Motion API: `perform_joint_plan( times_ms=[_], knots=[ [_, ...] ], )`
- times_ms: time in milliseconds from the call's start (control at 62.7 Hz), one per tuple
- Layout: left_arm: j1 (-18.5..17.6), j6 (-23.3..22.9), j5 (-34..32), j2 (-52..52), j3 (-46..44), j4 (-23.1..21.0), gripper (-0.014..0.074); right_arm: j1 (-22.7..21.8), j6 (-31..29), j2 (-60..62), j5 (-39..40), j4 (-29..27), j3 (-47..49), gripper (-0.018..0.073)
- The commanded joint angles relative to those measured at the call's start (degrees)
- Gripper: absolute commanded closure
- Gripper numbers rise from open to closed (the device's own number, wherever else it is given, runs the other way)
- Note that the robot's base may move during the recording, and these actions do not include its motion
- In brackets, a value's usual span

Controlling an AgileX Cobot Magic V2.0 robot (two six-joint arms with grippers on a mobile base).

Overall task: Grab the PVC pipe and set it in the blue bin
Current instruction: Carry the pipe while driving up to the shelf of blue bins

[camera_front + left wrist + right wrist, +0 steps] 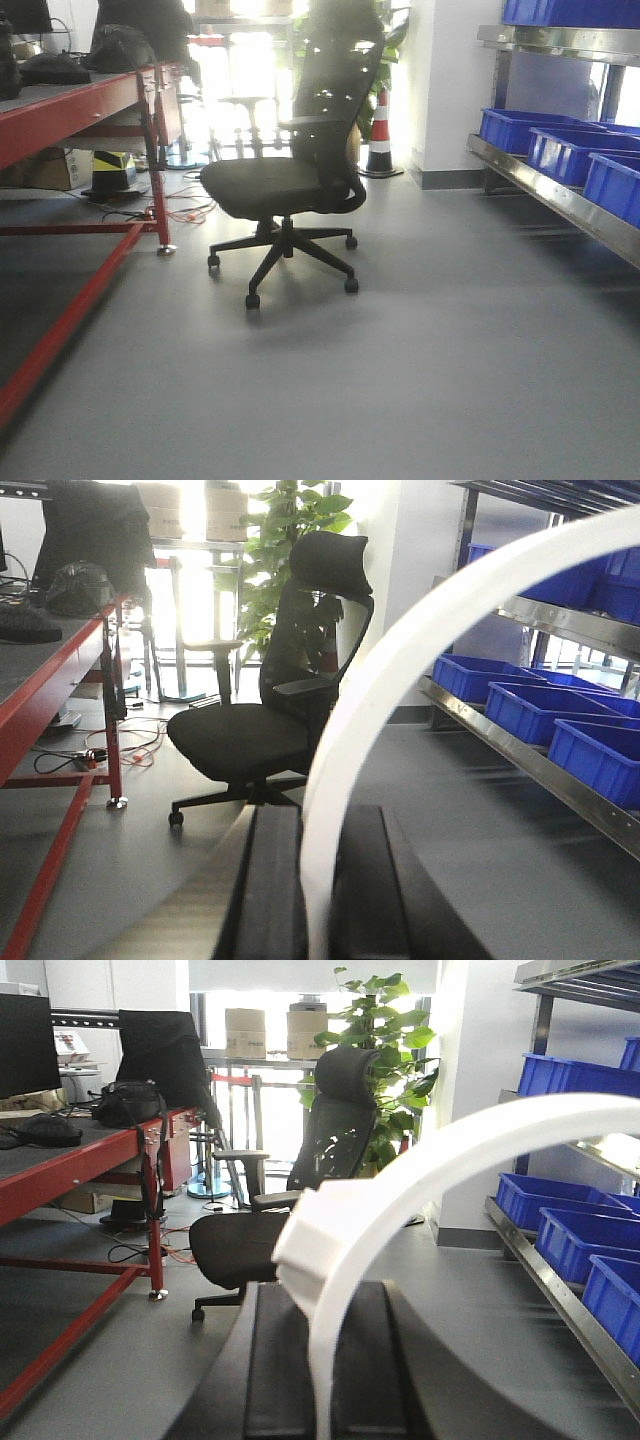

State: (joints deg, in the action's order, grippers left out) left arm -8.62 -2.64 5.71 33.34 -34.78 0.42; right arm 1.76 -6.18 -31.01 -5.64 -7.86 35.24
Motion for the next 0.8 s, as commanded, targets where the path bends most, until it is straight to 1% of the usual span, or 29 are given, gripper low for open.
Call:
perform_joint_plan(
  times_ms=[0,781],
  knots=[
    [-0.4,-0.4,-1.5,-0.3,-0.2,0.0,0.0707,0.1,-0.2,0.3,1.4,0.5,0.0,0.0727],
    [-0.4,-0.4,-1.5,-0.3,-0.2,0.0,0.0707,0.1,-0.2,0.3,1.4,0.5,0.0,0.0727]
  ],
)
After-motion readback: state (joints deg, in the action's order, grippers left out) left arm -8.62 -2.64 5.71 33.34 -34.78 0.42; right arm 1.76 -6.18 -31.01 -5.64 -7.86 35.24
